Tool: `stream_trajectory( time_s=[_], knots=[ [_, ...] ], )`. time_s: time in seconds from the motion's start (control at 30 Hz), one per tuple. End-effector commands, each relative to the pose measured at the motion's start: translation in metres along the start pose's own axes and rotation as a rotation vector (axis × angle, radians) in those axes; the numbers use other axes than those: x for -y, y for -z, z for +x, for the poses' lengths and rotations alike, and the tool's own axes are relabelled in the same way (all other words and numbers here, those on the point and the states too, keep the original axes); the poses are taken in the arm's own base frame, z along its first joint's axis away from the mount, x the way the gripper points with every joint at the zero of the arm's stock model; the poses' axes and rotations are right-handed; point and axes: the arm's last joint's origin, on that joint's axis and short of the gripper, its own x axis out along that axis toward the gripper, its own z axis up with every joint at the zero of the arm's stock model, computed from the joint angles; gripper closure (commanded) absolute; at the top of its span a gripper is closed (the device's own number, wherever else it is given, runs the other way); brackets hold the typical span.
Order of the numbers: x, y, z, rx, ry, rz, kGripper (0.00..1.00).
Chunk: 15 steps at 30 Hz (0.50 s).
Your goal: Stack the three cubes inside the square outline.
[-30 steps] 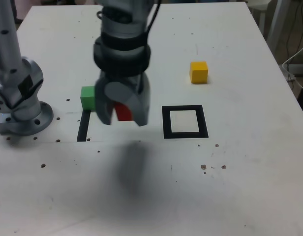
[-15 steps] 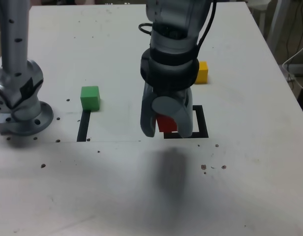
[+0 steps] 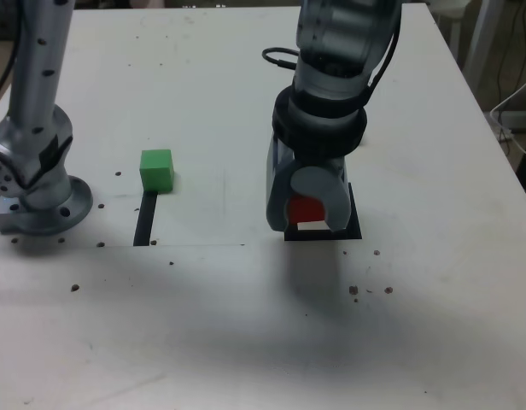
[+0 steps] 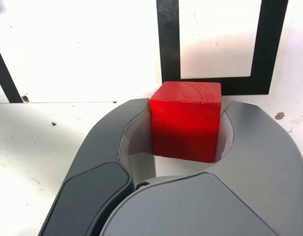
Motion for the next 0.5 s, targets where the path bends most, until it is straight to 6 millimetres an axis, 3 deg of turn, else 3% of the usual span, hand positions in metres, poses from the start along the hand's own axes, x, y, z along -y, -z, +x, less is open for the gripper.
stream_trajectory(
  time_s=[0.0, 0.47],
  knots=[
    [-0.002, -0.003, 0.003, -0.001, -0.001, -0.002, 0.72],
    [-0.027, -0.014, 0.023, -0.004, 0.005, -0.031, 0.68]
  ],
)
